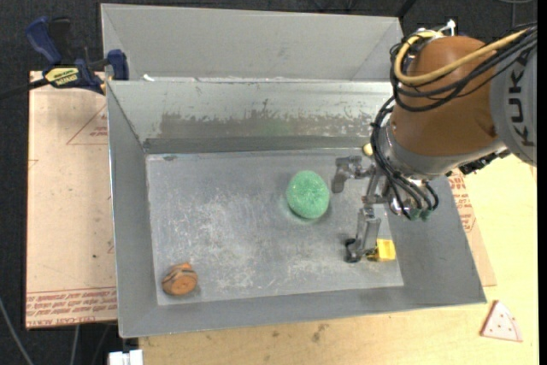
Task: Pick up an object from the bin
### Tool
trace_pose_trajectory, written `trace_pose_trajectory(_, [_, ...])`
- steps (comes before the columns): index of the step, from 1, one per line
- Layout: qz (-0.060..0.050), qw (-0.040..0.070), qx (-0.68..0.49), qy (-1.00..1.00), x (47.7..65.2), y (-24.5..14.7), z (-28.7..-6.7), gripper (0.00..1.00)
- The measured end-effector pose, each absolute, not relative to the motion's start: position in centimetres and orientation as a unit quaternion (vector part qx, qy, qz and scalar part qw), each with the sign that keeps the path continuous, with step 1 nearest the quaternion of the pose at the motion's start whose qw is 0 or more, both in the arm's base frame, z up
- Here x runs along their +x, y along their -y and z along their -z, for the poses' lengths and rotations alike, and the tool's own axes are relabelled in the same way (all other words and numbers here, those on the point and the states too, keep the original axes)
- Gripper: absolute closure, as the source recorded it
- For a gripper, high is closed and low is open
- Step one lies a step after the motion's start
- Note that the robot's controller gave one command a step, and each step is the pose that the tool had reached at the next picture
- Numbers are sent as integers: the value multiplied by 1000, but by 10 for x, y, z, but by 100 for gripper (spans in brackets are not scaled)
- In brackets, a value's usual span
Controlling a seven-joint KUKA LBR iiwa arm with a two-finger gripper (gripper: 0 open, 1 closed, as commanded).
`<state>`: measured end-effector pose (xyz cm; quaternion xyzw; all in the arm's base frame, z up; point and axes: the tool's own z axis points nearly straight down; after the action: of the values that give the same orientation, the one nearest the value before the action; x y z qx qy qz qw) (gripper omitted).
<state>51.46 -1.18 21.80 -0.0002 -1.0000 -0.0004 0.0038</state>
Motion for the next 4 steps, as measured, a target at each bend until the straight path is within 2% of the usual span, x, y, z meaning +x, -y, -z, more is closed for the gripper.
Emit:
trace_pose_trajectory(1, [0,0,0,1000,516,12,-222,0])
trace_pose_trajectory(2, [1,-5,-16,1000,531,4,-176,0])
trace_pose_trajectory(3, [1,-2,-33,999,552,-32,-114,0])
trace_pose_trajectory(4, [1,2,-102,995,564,-47,-94,0])
